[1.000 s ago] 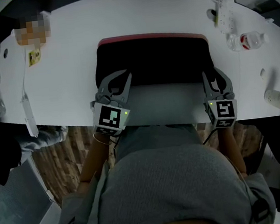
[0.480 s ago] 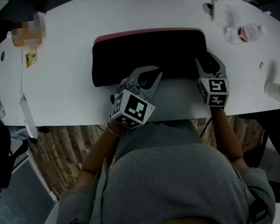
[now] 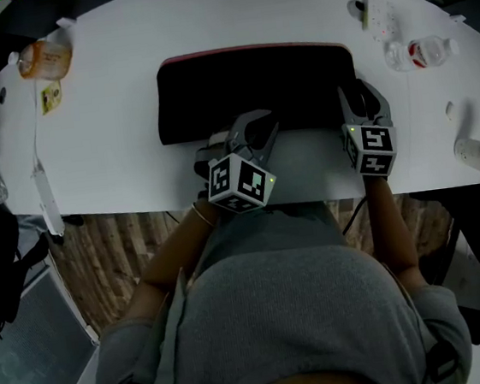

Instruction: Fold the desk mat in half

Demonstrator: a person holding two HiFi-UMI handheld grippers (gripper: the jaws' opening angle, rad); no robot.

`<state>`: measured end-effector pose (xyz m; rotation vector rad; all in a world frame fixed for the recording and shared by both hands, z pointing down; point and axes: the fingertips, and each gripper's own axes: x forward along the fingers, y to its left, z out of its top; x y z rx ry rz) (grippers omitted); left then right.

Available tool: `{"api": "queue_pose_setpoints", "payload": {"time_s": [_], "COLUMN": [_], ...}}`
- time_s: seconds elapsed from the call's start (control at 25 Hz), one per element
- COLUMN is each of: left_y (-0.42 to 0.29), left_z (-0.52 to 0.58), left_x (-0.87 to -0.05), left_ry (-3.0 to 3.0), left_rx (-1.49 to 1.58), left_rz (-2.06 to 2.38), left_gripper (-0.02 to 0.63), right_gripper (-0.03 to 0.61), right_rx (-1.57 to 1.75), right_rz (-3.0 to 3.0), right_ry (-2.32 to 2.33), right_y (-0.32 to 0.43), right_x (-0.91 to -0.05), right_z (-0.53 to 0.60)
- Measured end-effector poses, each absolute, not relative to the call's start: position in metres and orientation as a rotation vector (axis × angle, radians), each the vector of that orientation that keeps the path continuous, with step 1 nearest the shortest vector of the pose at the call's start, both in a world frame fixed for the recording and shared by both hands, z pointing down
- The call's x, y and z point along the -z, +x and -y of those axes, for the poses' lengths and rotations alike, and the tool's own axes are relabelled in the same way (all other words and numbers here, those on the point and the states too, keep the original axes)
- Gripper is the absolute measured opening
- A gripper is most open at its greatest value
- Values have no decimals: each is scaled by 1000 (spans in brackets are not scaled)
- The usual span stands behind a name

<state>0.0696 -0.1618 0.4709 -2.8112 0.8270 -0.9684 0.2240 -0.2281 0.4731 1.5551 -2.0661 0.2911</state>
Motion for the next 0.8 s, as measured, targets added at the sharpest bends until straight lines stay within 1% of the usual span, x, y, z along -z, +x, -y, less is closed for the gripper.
{"api": "queue_pose_setpoints", "payload": {"time_s": [0.08,0.28,0.4,0.52,0.64,0.8], "left_y": [70,69,68,68,68,68], "left_z": [165,173,182,189,191,190], "left_x": [-473,-480,-485,-490,-493,-493], "left_ry": [-2801,-2833,-2868,-2872,-2860,-2849], "left_rx": [969,995,1017,1046,1060,1062], "left_rz": [-816,-808,-827,-833,-828,-833], "left_gripper": [41,38,38,15,9,6], "right_gripper": [174,238,244,256,261,261], "right_rx": [-305,-446,-526,-564,-602,-776], "right_rz": [2072,2101,2138,2161,2158,2168], "right_ry": [1558,1497,1465,1448,1416,1435], "right_y": [230,245,247,246,239,237], "right_x": [-470,-472,-471,-463,-463,-482], "right_z": [225,208,200,188,173,164]}}
